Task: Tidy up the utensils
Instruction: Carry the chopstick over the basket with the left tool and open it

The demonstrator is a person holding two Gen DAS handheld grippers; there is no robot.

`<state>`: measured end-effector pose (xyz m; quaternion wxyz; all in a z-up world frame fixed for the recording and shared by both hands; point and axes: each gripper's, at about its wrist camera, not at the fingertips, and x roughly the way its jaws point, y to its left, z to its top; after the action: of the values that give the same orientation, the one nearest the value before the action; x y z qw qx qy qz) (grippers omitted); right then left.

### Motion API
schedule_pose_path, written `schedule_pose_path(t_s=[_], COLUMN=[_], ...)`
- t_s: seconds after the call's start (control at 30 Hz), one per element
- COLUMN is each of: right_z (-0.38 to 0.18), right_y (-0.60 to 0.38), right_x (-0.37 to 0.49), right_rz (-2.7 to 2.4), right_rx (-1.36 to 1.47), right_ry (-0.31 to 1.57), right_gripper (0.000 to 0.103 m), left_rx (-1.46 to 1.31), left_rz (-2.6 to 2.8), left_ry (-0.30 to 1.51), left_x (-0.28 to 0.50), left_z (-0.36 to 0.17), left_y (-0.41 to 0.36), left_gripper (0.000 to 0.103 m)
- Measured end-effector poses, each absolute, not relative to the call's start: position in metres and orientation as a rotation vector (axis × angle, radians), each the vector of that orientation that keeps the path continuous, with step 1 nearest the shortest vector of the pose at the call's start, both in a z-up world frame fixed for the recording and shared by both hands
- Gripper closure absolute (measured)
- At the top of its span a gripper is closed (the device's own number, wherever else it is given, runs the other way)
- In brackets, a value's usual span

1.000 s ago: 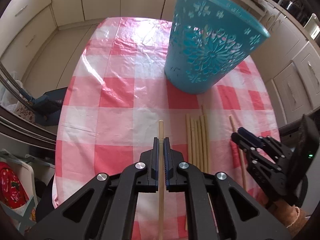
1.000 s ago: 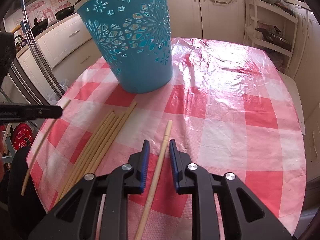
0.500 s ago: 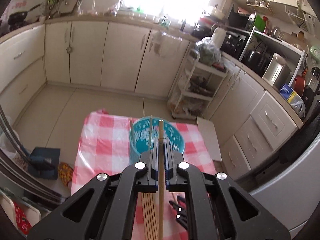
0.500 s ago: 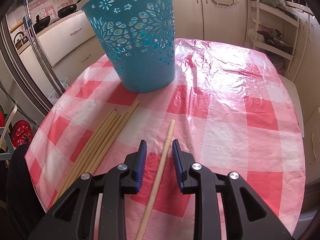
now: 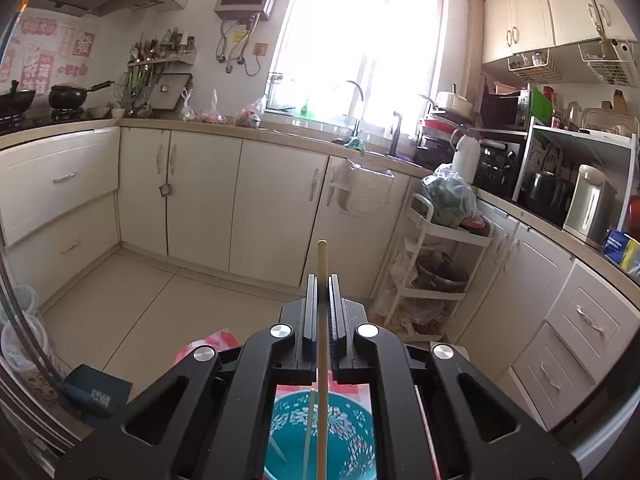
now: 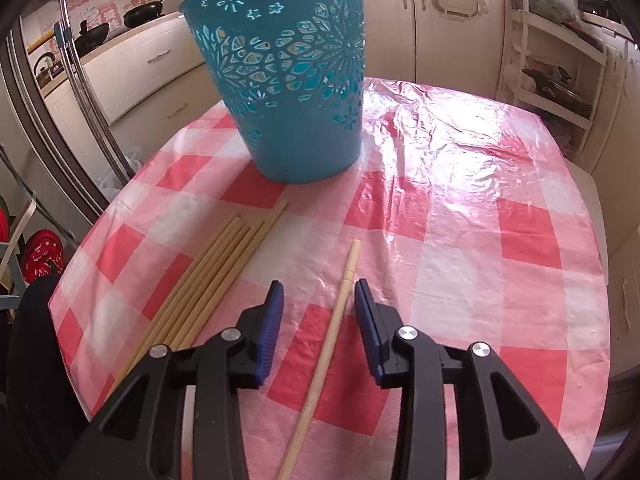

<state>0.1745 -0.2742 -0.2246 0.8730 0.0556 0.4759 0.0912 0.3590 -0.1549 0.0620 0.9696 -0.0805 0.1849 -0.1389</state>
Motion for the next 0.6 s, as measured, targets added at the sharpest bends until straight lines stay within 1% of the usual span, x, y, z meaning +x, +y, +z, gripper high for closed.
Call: schedule_pose_path(t_s=[0.13, 0.33, 0.5, 0.6], right_z=[-0.225, -0.225, -0.225, -0.225], right_y=[-0.274, -0.273, -0.273, -0.273], right_x=[0.175, 0.175, 0.175, 0.175], right_rz=[0.193, 0.201, 0.201, 0.2], right_rx=[0.116, 0.115, 0.112, 0.111], right_ry=[0.994, 0.993, 0.993, 0.993], right_gripper=[0.064, 0.062, 0.062, 0.062], left_rx=[-0.159, -0.131, -0.083, -0.05], left_rz=[-0.221, -0.175, -0.159, -0.15], left_ry=[0.35, 0.432, 0.484, 0.492], left_x=[0.381, 0.4, 0.396, 0.387], left_z=[0.044, -0.005, -0.037, -0.045], left_y=[-0.166, -0.177, -0.177, -0.178], left_gripper=[0.099, 0.098, 0.098, 0.098])
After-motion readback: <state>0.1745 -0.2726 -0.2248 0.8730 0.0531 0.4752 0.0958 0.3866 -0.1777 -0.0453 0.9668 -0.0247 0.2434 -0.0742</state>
